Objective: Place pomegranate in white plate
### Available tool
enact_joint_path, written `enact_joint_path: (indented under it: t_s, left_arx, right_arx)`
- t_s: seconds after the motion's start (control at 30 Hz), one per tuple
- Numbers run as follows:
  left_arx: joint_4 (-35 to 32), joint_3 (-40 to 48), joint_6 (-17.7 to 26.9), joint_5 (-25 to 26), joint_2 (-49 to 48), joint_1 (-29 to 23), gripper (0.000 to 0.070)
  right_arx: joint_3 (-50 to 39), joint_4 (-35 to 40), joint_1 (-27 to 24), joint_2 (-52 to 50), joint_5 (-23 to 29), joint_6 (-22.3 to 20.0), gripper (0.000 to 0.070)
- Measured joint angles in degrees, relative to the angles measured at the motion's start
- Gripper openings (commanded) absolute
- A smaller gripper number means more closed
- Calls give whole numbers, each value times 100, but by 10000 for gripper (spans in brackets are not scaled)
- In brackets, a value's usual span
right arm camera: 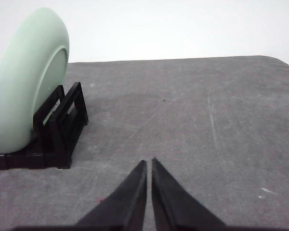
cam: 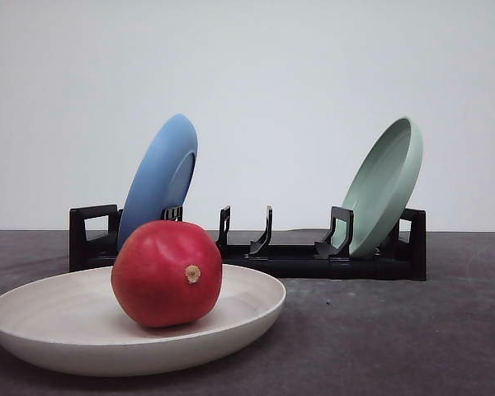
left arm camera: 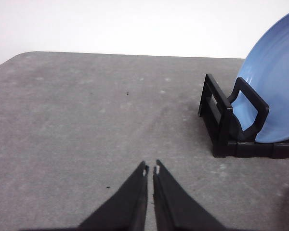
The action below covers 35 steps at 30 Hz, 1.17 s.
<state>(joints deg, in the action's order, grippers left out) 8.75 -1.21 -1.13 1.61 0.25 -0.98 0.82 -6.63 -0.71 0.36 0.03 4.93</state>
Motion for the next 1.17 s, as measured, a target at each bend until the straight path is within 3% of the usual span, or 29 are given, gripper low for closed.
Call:
enact_joint_path:
  t_s: [1.17]
  left_arx:
    - [0, 0, 0, 0, 0, -2, 0]
  right_arx:
    - [0, 0, 0, 0, 0, 0, 12]
